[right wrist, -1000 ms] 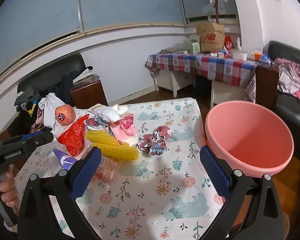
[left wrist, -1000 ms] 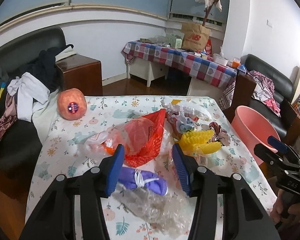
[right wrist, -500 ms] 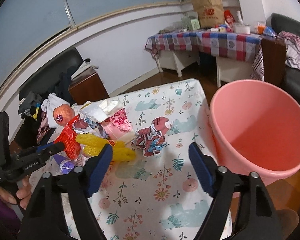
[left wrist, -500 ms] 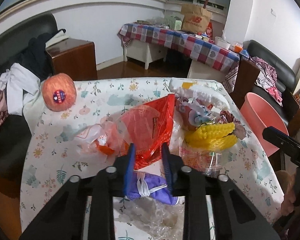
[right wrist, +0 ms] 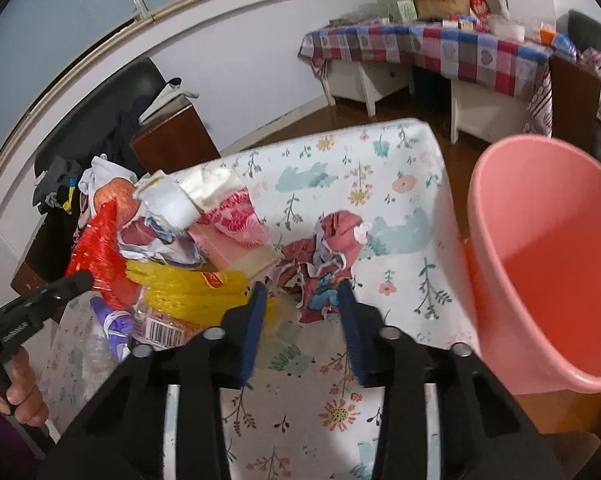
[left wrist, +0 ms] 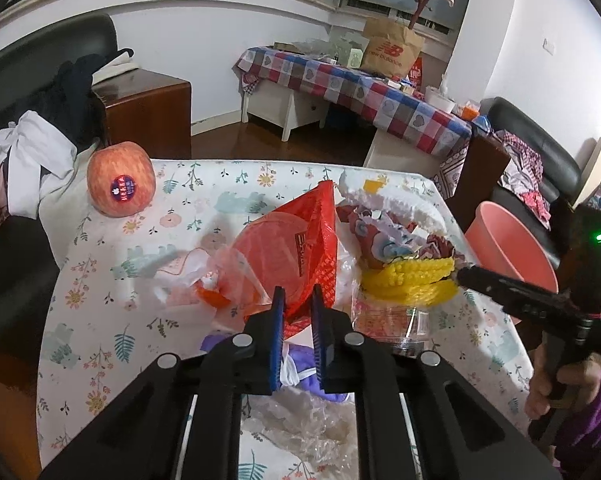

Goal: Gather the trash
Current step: 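Grasp the red plastic bag with the left tool while the right tool grasps a crumpled wrapper, then carry both items over the pink bucket and open both tools to drop them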

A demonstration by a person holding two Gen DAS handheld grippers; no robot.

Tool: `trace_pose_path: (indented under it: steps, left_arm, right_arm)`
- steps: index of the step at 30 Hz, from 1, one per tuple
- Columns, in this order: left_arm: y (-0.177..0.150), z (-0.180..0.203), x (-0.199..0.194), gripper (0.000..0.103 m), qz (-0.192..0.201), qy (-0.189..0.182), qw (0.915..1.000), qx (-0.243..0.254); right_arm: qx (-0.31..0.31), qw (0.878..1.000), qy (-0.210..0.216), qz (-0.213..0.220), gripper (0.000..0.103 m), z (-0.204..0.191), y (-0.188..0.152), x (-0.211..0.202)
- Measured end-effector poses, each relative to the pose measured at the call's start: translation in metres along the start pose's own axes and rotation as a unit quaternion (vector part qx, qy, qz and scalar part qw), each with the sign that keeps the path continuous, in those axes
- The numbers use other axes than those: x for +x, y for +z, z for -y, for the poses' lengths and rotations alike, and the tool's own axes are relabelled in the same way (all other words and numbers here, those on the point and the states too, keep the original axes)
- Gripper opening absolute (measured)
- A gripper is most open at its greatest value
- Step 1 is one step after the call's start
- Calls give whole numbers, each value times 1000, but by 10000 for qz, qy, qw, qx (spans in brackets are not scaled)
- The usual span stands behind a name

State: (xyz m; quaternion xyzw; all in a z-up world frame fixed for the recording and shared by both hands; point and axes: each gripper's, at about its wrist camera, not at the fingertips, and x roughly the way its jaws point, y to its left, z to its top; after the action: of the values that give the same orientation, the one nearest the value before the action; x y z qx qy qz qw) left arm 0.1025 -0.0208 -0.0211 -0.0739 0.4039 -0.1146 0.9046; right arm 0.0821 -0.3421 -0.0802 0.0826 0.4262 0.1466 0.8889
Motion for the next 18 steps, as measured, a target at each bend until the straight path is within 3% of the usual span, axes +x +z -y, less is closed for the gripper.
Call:
trace_pose_path:
  steps: [1, 4, 18]
  left_arm:
    - [0, 0, -4, 11, 19, -14, 10000, -25]
    - [3, 0, -14, 11, 100, -33, 9999, -40]
    - [13, 22, -60, 11, 612, -163, 9980, 49]
  right_arm:
    - [16, 10000, 31, -35, 17, 2, -1, 1]
    - [20, 9999, 137, -31, 6, 4, -1, -2]
    - [-37, 9980, 388, 489, 4, 5, -2, -48]
